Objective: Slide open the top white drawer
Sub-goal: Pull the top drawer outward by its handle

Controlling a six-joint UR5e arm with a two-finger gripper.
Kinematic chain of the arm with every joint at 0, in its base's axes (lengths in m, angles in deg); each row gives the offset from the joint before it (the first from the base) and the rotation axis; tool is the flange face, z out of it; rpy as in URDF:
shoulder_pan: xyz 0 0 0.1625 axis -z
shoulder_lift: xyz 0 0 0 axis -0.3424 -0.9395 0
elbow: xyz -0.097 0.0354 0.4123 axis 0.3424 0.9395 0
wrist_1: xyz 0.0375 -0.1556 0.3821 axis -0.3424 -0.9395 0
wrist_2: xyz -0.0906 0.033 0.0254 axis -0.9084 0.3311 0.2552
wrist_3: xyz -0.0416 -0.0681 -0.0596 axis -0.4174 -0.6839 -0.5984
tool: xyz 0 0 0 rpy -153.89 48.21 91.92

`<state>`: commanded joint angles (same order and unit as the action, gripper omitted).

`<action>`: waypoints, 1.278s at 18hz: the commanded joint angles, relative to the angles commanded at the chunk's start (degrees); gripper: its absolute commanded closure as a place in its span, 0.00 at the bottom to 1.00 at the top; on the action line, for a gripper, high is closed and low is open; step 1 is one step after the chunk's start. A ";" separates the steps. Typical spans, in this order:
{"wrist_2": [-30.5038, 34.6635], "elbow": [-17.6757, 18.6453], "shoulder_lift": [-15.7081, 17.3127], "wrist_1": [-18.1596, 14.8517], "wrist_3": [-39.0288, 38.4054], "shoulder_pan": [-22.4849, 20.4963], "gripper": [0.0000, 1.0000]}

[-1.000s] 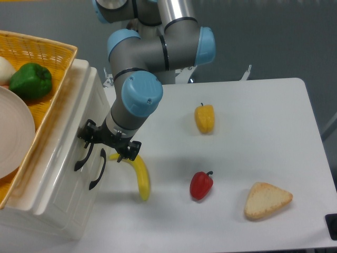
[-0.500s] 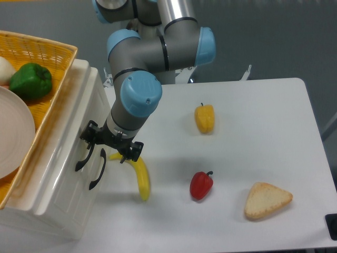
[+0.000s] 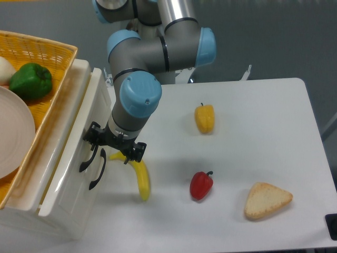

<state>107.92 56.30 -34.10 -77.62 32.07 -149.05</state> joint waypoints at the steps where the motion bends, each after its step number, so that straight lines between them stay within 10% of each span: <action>1: 0.18 0.00 -0.09 0.00 0.00 0.09 0.00; 23: 1.68 -0.18 0.00 2.02 0.35 -1.49 0.00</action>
<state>109.60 56.13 -34.10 -75.60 32.42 -150.54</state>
